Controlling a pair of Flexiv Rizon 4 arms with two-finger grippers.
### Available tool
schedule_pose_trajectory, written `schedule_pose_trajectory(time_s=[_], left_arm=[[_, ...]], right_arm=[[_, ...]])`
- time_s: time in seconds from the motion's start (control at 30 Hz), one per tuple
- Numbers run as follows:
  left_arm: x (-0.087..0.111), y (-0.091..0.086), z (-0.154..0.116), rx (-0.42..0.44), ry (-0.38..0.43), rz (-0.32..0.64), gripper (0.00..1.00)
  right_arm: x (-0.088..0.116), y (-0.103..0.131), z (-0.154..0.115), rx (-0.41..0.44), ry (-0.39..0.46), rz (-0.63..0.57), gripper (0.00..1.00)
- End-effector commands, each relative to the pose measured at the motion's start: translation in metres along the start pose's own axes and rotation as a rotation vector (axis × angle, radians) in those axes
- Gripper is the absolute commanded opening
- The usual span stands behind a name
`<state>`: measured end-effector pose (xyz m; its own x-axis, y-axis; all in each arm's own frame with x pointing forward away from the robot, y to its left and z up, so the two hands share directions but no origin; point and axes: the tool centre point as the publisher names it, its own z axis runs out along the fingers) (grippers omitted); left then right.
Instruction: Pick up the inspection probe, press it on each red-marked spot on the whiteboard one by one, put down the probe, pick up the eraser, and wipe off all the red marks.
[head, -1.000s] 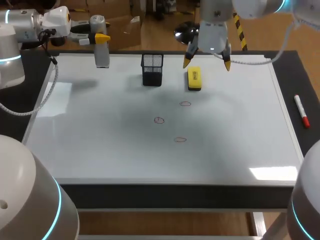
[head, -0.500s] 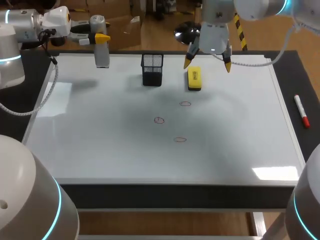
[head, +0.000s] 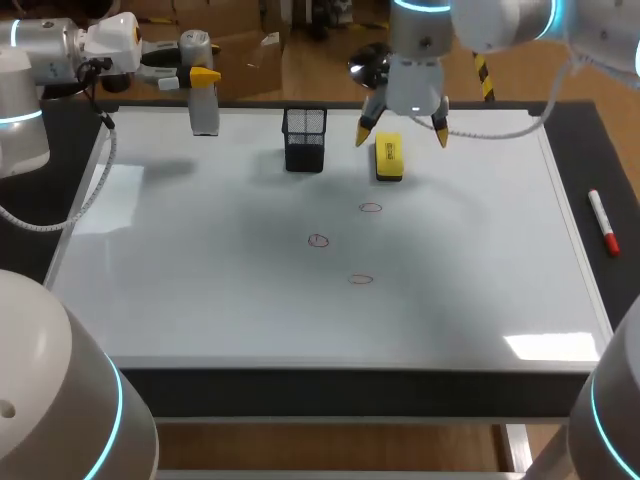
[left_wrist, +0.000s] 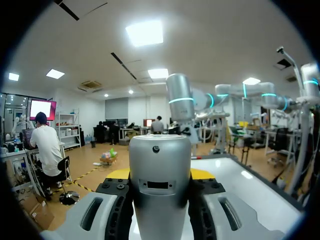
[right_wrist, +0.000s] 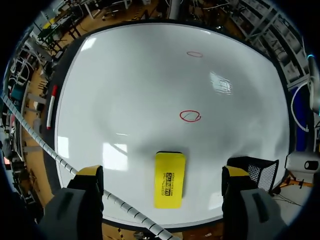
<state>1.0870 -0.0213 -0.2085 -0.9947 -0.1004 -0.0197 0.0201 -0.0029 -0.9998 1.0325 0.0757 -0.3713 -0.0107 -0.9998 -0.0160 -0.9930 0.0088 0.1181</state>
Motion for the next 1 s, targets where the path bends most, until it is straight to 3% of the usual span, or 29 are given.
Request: schedule_pose_trajectory(time_s=[0.03,0.3,1.0], left_arm=[[0.002,-0.002,0.000,-0.003,-0.004,0.000,0.00],[0.002,-0.002,0.000,-0.003,-0.004,0.000,0.00],[0.002,-0.002,0.000,-0.003,-0.004,0.000,0.00]], right_arm=[[-0.002,-0.009,0.005,-0.003,0.006,-0.014,1.00],[-0.003,-0.019,0.018,-0.011,-0.007,-0.030,1.00],[-0.012,-0.039,0.044,-0.055,-0.020,0.091,1.00]])
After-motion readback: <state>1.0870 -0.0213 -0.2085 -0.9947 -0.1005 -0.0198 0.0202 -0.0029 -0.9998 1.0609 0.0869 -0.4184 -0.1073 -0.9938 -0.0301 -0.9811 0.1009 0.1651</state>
